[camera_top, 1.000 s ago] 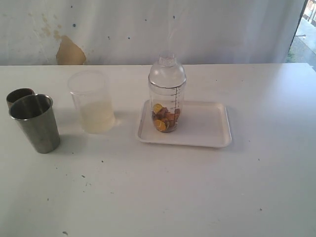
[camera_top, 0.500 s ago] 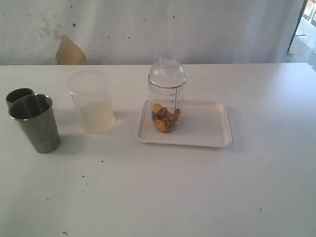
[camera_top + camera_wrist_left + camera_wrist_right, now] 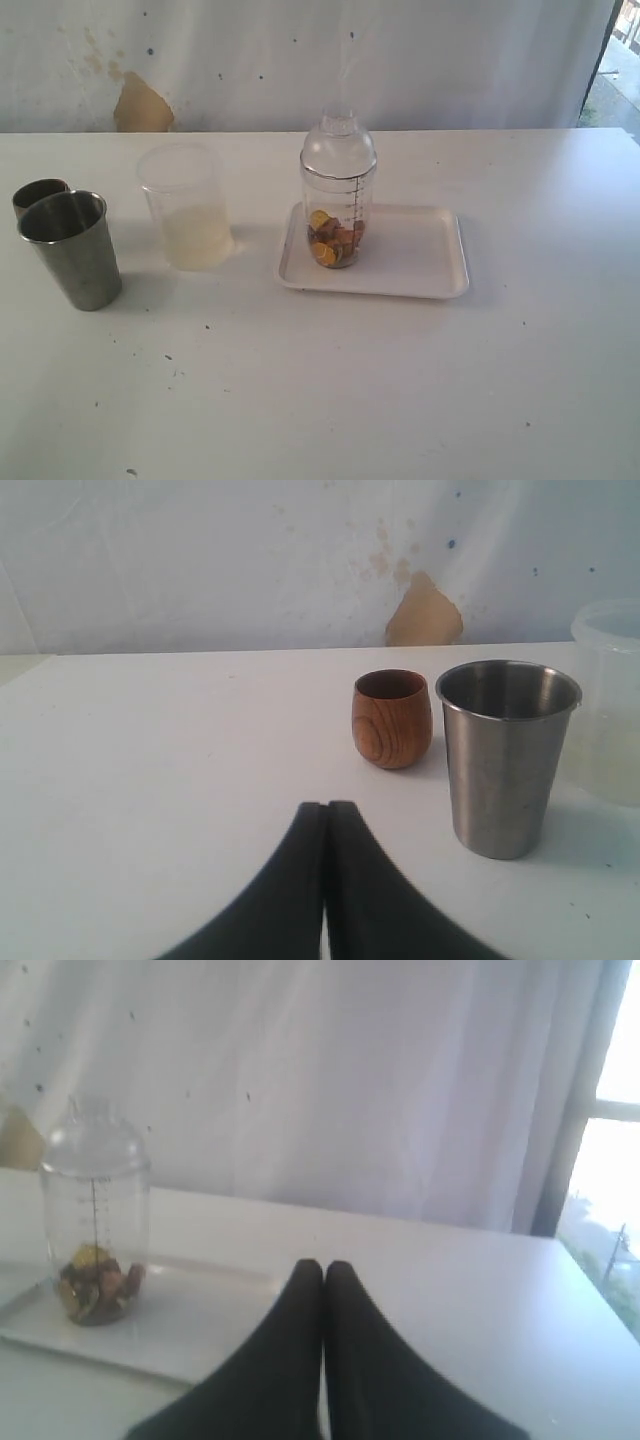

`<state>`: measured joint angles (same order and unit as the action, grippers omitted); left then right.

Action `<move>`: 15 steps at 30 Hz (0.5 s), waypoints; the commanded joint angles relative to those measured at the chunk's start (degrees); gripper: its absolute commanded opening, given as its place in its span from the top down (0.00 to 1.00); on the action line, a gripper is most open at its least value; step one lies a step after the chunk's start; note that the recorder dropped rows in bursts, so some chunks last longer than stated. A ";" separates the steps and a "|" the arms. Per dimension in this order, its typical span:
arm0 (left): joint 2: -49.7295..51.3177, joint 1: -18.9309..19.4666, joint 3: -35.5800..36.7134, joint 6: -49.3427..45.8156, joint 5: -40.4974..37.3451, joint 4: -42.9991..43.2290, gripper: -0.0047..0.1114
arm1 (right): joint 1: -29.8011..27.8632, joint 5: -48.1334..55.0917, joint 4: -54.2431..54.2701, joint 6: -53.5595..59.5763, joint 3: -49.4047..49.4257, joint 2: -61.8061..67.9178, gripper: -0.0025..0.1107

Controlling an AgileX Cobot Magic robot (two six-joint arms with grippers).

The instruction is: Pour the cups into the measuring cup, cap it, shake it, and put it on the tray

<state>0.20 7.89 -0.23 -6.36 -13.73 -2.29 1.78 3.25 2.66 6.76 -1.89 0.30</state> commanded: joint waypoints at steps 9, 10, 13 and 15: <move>-0.20 -0.01 0.23 0.08 0.36 0.20 0.96 | -1.69 16.66 0.39 0.90 1.89 -0.30 0.98; -0.20 -0.01 0.23 0.08 0.36 0.20 0.96 | -1.69 16.79 0.39 0.60 1.89 -0.30 0.98; -0.20 -0.01 0.23 0.08 0.36 0.20 0.96 | -1.69 16.79 0.39 -0.58 1.89 -0.30 0.98; -0.20 -0.01 0.23 0.08 0.36 0.20 0.96 | -1.69 16.79 0.39 -0.58 1.89 -0.30 0.98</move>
<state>0.20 7.89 -0.23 -6.36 -13.73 -2.29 0.53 19.70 2.76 6.60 -0.13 0.30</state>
